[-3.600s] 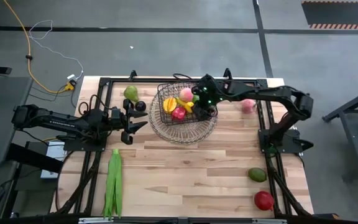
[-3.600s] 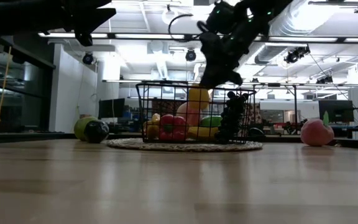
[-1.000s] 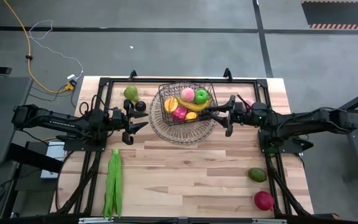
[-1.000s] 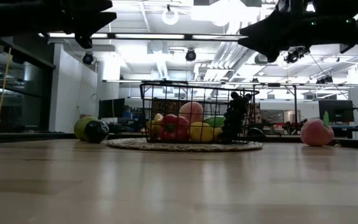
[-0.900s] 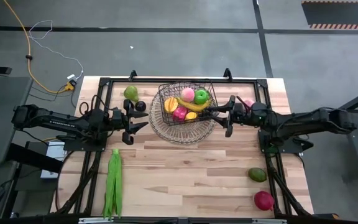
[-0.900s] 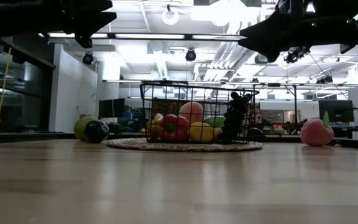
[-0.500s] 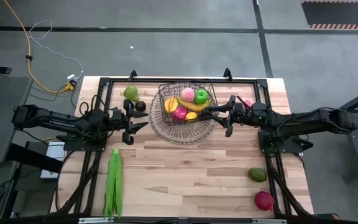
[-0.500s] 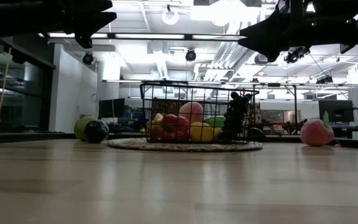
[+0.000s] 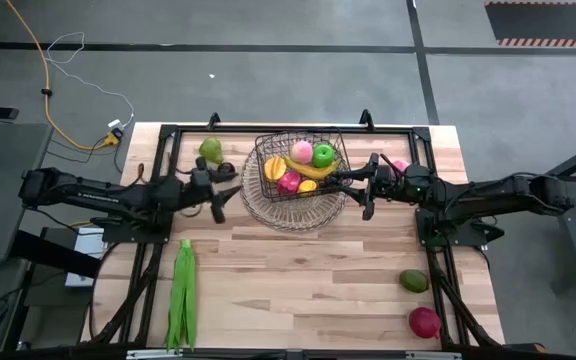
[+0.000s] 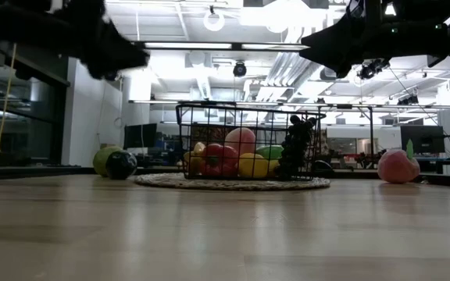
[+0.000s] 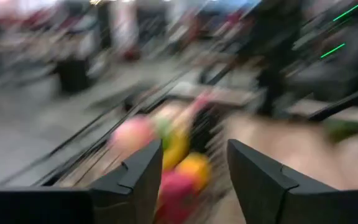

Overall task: Build produce basket
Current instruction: Put the black plum into the wire basket

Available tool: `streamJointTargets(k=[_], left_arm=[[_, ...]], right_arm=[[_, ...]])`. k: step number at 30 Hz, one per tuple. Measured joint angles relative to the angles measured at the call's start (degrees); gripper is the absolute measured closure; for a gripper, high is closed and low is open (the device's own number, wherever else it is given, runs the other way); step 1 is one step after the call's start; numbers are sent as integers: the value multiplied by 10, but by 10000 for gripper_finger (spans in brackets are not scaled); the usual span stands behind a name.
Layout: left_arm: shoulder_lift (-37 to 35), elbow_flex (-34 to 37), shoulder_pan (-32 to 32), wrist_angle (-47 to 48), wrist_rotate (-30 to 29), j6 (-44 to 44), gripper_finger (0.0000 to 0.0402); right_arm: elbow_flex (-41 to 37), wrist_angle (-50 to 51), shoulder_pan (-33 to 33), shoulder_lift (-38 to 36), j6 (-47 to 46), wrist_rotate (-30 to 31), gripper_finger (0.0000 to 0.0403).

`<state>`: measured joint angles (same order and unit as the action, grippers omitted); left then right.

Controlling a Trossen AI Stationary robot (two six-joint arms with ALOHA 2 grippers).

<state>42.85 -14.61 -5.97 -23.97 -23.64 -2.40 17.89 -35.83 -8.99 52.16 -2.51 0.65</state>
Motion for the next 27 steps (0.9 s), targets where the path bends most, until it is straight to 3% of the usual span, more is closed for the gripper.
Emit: streamJointTargets(k=[4,8,18,24,27], left_arm=[[11,-51,0,191,-124,-64,201],[31,-61,-9,269,-202,-121,171],[148,-61,-115,288,-202,-202,138],[222,-61,-184,252,-140,-234,139],[250,-61,-203,214,-135,-229,139]], right_arm=[[0,0,0,0,0,0,222],[0,1,0,0,0,0,222],[0,10,0,0,-3,1,222],[0,10,0,0,-1,14,222],[0,15,0,0,0,27,222]])
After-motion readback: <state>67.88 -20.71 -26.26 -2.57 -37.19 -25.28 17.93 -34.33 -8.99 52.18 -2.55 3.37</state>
